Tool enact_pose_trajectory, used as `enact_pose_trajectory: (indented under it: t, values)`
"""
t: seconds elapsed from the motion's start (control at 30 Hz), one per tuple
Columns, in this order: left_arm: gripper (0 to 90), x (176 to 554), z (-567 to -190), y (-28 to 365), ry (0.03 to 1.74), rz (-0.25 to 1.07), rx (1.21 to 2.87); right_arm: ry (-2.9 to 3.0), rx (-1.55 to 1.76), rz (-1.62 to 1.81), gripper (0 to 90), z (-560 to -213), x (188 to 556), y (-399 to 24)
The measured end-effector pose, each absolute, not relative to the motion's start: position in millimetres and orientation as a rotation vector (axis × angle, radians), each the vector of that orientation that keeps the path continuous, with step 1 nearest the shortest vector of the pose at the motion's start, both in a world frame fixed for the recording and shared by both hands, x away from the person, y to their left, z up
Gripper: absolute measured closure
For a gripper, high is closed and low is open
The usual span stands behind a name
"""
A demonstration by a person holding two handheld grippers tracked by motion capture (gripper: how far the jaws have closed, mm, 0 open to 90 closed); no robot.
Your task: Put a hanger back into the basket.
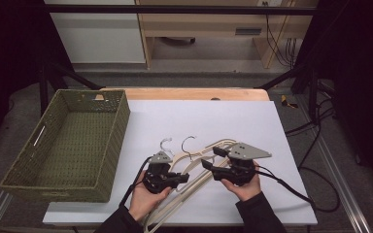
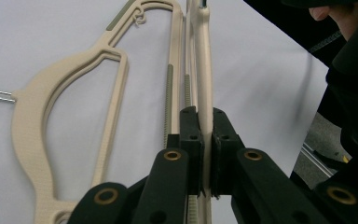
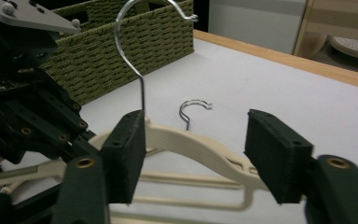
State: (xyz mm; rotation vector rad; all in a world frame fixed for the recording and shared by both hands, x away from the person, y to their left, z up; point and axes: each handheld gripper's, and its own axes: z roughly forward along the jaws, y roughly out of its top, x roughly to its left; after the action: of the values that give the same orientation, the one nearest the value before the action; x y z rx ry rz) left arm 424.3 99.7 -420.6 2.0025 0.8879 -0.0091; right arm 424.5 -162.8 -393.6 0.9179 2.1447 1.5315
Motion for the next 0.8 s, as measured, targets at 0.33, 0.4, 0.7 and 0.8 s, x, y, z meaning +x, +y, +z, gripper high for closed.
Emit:
enact_pose_trajectory:
  t: [0.33,0.4,0.7,0.8]
  values:
    - [85.9,412,-407,102,0.820,0.062,2.015,2.083,1.017,1.535,16.2,-403,414,-211]
    - [85.9,409,-401,106,0.806,0.074,2.005,2.058,1.051,1.530,12.4,-403,413,-218]
    - [85.8,402,-368,132,0.773,0.164,1.971,2.041,1.075,1.517,5.6,-404,414,-229]
    - [85.8,402,-355,145,0.764,0.201,1.959,2.044,1.082,1.500,5.1,-405,415,-228]
